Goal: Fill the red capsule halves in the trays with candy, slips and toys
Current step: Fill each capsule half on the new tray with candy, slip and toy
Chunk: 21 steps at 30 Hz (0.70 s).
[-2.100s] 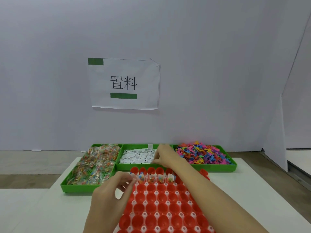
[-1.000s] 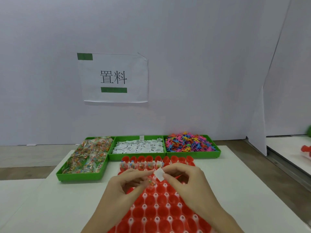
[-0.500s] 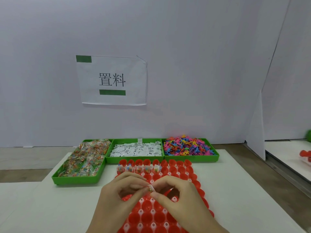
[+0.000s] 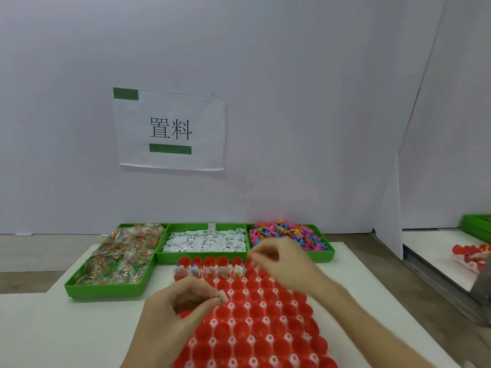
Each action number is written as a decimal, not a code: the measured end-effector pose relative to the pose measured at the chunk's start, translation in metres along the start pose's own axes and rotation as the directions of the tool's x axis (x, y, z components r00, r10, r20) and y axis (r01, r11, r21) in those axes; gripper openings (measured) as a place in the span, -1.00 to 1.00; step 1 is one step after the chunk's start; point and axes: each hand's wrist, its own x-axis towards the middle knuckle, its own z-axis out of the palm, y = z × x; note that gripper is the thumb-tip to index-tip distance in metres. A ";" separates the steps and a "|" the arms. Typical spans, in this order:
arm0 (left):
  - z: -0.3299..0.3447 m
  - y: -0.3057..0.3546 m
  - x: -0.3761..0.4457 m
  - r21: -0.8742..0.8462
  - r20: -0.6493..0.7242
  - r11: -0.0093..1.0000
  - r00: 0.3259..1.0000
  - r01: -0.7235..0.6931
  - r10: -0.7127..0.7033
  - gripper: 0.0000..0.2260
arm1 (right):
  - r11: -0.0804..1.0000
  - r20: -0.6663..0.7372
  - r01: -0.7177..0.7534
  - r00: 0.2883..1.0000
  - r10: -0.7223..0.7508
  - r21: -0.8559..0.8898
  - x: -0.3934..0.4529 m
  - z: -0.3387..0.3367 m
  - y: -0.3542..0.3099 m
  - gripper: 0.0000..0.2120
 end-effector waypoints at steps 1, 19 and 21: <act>-0.001 0.000 0.001 0.008 -0.019 1.000 1.000 -0.004 0.005 -0.86 | 0.993 -0.068 -0.035 0.997 0.027 -0.116 0.021 -0.010 0.011 -0.83; -0.010 -0.012 0.006 0.053 -0.103 0.999 0.995 -0.002 0.008 -0.87 | 0.852 -0.211 -0.092 0.977 -0.022 -0.516 0.083 -0.018 0.105 -0.82; -0.009 -0.008 0.005 0.051 -0.104 0.999 0.994 -0.015 0.021 -0.81 | 0.944 -0.340 -0.126 0.940 0.016 -0.306 0.072 -0.019 0.090 -0.84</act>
